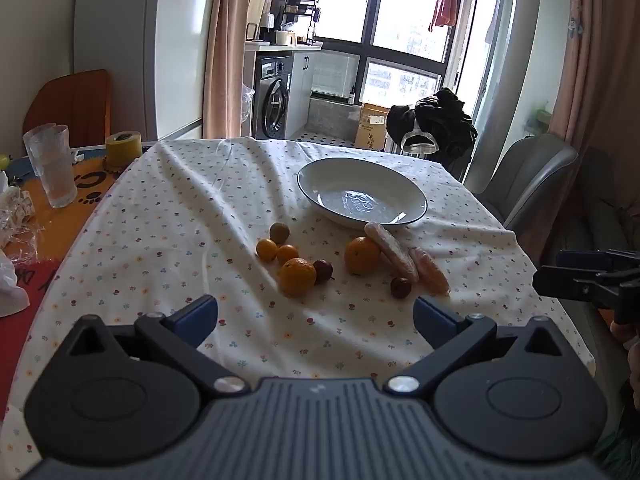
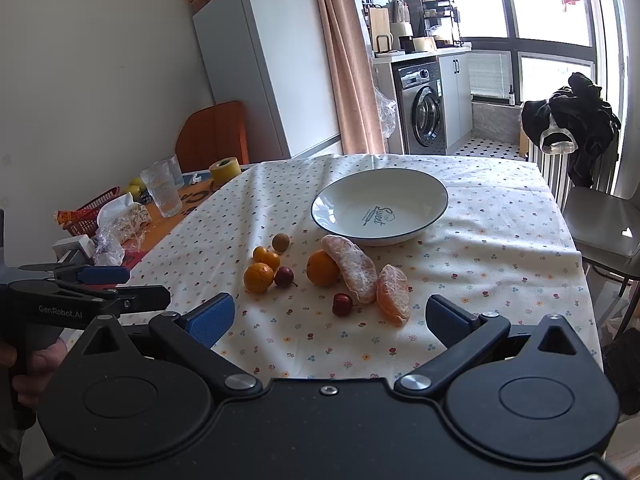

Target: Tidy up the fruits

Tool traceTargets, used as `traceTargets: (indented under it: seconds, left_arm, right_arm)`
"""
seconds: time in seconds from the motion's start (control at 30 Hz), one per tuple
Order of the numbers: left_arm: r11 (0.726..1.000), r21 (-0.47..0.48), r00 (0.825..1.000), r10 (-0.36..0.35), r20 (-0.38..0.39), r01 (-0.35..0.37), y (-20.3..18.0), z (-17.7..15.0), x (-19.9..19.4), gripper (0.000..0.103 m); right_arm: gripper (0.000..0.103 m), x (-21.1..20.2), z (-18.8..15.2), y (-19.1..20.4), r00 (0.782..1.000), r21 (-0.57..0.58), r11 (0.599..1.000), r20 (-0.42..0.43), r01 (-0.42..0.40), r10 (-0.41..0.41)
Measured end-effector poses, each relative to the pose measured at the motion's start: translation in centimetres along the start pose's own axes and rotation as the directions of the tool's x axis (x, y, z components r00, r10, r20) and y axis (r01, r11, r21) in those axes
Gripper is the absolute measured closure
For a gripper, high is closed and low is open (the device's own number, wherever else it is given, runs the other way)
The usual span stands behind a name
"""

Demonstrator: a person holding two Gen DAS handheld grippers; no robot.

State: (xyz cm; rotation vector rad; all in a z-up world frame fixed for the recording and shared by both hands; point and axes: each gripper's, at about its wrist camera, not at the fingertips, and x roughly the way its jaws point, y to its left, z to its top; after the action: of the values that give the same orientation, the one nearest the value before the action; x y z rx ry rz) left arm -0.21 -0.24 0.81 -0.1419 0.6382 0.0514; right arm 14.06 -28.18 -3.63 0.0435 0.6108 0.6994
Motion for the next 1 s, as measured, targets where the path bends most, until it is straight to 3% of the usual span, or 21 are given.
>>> traceTargets:
  seconds: [1.0]
  left_arm:
    - [1.000, -0.008, 1.000, -0.004, 0.012, 0.004, 0.06, 0.00, -0.09, 0.000]
  right_arm:
    - [0.000, -0.16, 0.18, 0.11, 1.000, -0.018, 1.000, 0.009, 0.000, 0.001]
